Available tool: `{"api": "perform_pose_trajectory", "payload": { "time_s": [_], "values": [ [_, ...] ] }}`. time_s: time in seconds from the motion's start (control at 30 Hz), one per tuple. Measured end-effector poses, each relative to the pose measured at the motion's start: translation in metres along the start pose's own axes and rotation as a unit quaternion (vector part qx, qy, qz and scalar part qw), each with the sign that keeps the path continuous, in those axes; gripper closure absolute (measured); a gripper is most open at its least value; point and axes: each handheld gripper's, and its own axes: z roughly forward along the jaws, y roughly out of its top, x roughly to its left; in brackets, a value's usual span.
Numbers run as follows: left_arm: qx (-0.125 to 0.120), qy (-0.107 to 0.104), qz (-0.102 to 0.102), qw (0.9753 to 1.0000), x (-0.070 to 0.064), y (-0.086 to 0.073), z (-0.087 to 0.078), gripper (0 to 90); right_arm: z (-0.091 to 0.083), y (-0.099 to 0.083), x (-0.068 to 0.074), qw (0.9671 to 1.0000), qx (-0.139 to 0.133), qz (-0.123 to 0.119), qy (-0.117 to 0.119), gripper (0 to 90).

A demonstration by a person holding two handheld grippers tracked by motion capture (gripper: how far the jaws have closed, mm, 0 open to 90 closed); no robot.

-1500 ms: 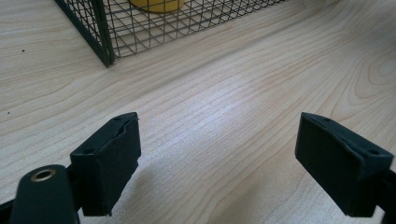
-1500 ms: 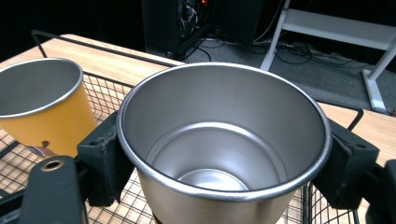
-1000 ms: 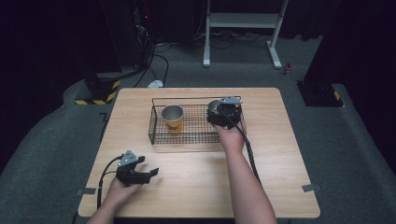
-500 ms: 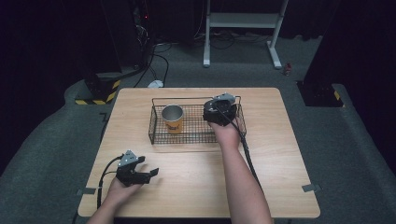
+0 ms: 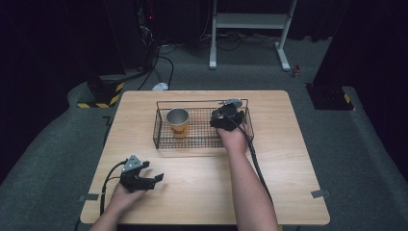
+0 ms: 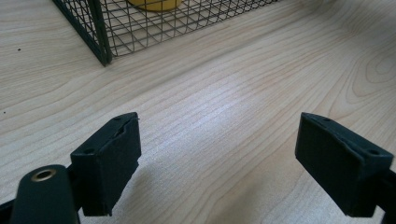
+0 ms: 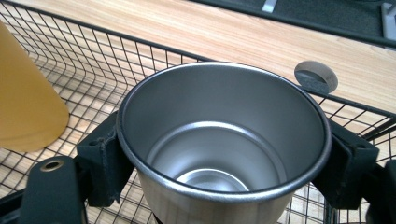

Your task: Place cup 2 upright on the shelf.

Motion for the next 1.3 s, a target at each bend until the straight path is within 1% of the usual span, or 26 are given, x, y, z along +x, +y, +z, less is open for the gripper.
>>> {"api": "perform_pose_trajectory", "payload": {
  "time_s": [0.03,0.13,0.2,0.3,0.4,0.43,0.53,0.67,0.97,1.03,1.17,1.2,1.3],
  "values": [
    [0.0,0.0,0.0,1.0,0.0,0.0,0.0,15.0,0.0005,-0.0003,-0.0002,1.0,-0.001,-0.008,-0.001,18.1],
    [0.0,0.001,0.0,1.0,-0.0003,-0.0001,0.0001,15.0,0.0017,-0.0013,0.0018,1.0,0.007,-0.004,-0.001,18.1],
    [0.0,0.001,0.0,1.0,-0.0004,-0.0001,0.0001,15.0,0.0033,-0.0022,0.0015,0.9998,0.012,-0.013,-0.002,18.1],
    [0.0,0.001,-0.001,1.0,-0.0005,-0.0001,0.0002,15.0,0.0052,-0.0032,0.0025,0.9997,0.019,-0.012,-0.004,18.1],
    [0.001,0.001,0.0,1.0,-0.0005,-0.0001,0.0003,15.0,0.0072,-0.0041,0.0029,0.9996,0.028,-0.01,-0.001,18.1],
    [0.001,0.001,0.0,1.0,-0.0005,0.0,0.0003,15.0,0.0079,-0.0044,0.0027,0.9995,0.028,-0.014,-0.001,18.0],
    [0.002,0.0,0.001,1.0,-0.0005,0.0,0.0001,15.0,0.0084,-0.005,0.0044,0.9995,0.029,-0.01,0.0,18.0],
    [0.001,0.002,0.001,1.0,-0.0008,-0.0002,0.0003,15.0,0.0088,-0.0047,0.0063,0.9996,0.027,-0.013,0.0,18.0],
    [0.0,0.002,0.0,1.0,-0.0008,-0.0002,0.0002,15.0,0.0098,-0.0053,0.006,0.9995,0.029,-0.014,-0.001,17.9],
    [0.0,0.002,0.0,1.0,-0.0008,-0.0002,0.0002,15.0,0.0099,-0.0056,0.0059,0.9994,0.029,-0.02,-0.002,17.9],
    [0.0,0.001,0.0,1.0,-0.0007,-0.0002,0.0002,15.0,0.0092,-0.0065,0.0055,0.9993,0.032,-0.018,-0.004,17.9],
    [0.0,0.001,0.0,1.0,-0.0007,-0.0002,0.0002,15.0,0.0093,-0.0066,0.0044,0.9993,0.031,-0.021,-0.004,17.9],
    [0.001,0.001,0.001,1.0,-0.0007,-0.0002,0.0001,15.0,0.0089,-0.0071,0.0035,0.9993,0.033,-0.015,-0.004,17.8]
  ]
}}
